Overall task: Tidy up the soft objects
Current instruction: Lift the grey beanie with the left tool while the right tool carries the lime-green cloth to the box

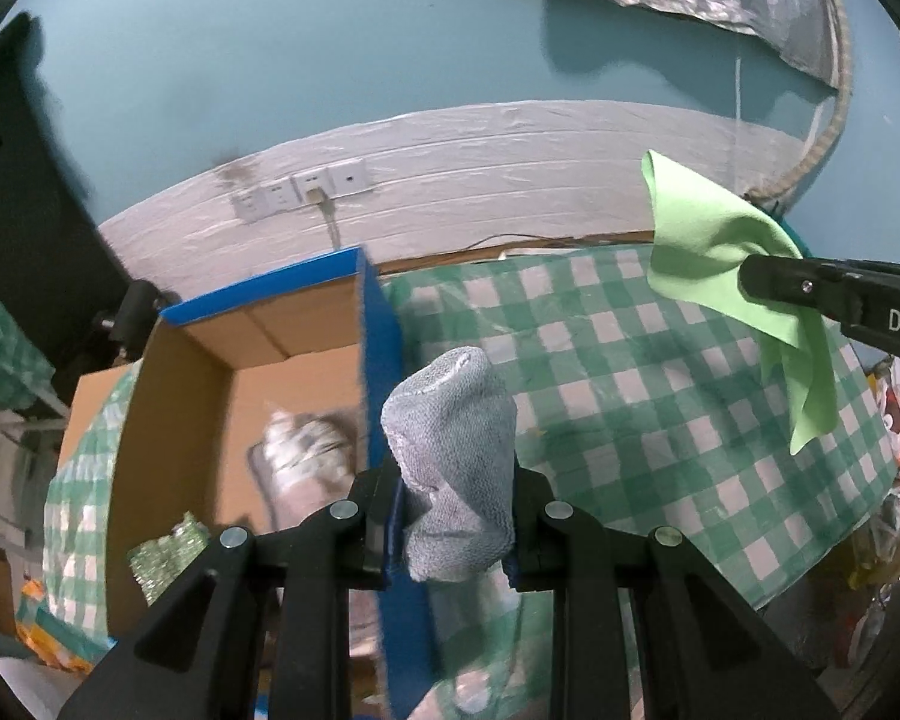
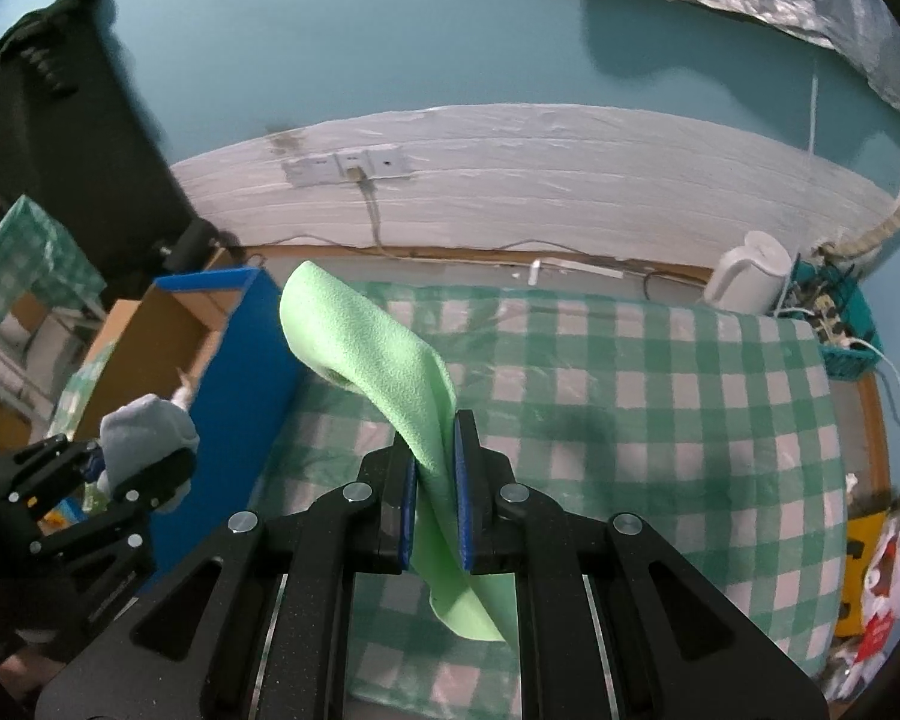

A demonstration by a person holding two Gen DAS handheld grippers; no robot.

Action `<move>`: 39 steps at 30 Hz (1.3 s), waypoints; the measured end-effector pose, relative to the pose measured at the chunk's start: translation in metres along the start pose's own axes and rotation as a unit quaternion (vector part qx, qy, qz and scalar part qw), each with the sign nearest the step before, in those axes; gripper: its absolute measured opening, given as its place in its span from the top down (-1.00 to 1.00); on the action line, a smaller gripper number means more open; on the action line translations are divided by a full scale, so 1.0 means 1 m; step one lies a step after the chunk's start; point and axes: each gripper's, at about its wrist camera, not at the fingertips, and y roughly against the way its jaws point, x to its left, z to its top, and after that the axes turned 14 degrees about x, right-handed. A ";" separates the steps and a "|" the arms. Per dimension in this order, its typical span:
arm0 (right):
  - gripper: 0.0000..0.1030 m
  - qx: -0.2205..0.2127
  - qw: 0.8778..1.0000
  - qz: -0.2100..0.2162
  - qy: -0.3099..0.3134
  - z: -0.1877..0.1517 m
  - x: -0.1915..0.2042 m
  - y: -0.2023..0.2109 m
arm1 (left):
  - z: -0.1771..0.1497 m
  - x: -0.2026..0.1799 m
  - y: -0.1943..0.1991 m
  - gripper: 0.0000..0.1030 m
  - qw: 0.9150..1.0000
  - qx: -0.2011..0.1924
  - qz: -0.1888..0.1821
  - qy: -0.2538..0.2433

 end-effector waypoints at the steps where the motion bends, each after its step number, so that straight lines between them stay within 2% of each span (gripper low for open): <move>1: 0.82 -0.001 1.000 0.000 0.006 0.001 0.007 0.001 | -0.001 0.006 0.001 0.51 1.000 0.001 -0.001 0.006; 11: 0.82 0.002 0.999 0.011 0.052 0.007 0.063 0.001 | -0.015 0.049 0.012 0.51 0.999 -0.004 -0.008 0.041; 18: 0.82 0.008 0.996 0.024 0.082 0.013 0.102 -0.006 | -0.022 0.073 0.019 0.51 0.998 -0.014 0.007 0.058; 26: 0.82 0.019 0.992 0.043 0.113 0.018 0.149 -0.020 | -0.032 0.103 0.015 0.51 0.996 -0.010 0.033 0.079; 39: 0.82 0.048 0.985 0.077 0.146 0.032 0.213 -0.052 | -0.050 0.140 -0.003 0.52 0.993 0.011 0.035 0.115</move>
